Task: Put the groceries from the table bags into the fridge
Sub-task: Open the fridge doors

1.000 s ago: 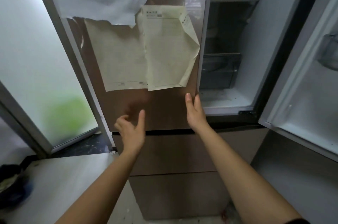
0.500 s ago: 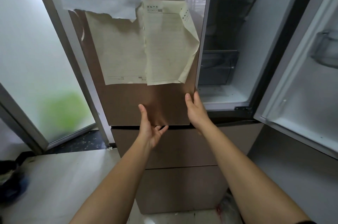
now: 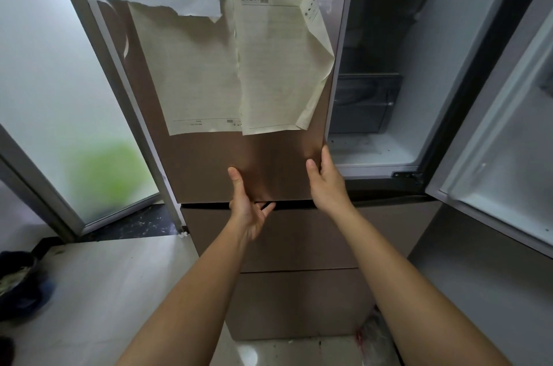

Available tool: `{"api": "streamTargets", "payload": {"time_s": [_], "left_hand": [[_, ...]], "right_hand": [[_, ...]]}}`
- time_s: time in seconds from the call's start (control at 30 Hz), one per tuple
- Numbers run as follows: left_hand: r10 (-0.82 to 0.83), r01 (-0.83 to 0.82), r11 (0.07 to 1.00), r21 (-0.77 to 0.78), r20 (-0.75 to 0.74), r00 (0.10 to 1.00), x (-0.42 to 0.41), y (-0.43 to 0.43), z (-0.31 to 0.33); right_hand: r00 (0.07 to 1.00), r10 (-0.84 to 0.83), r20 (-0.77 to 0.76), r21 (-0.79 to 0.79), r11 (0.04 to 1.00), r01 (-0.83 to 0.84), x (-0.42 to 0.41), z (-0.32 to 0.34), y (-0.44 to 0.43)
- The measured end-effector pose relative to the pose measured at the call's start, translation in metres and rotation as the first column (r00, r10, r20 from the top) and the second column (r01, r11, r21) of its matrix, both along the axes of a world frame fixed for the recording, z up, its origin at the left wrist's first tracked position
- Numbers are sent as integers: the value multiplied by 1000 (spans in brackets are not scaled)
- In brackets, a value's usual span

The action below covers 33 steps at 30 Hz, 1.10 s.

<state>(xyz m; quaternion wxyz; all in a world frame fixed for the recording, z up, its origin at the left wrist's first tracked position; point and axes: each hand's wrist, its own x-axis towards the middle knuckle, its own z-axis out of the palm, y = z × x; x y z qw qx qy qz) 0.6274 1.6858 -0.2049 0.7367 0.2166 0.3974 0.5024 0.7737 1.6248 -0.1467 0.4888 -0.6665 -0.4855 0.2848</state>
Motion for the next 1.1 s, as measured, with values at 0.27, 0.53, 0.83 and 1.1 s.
{"api": "streamTargets", "payload": {"time_s": [0.27,0.53,0.83,1.1], "left_hand": [[-14,14,1000,4,54,998,-4,-21,15],[121,-118,991,-56,57,991,-1,-42,15],[93,-107,992,-62,-197,976,-45,-94,22],[348,-261,936,235,-531,772,-72,-162,57]], "right_hand": [[1000,-14,-3,39,999,14,-3,-17,-8],[987,-47,153,262,965,5,4,-40,-51],[990,136,-40,328,938,-115,-3,-53,-69],[983,130,131,403,899,-172,-51,-63,-89]]}}
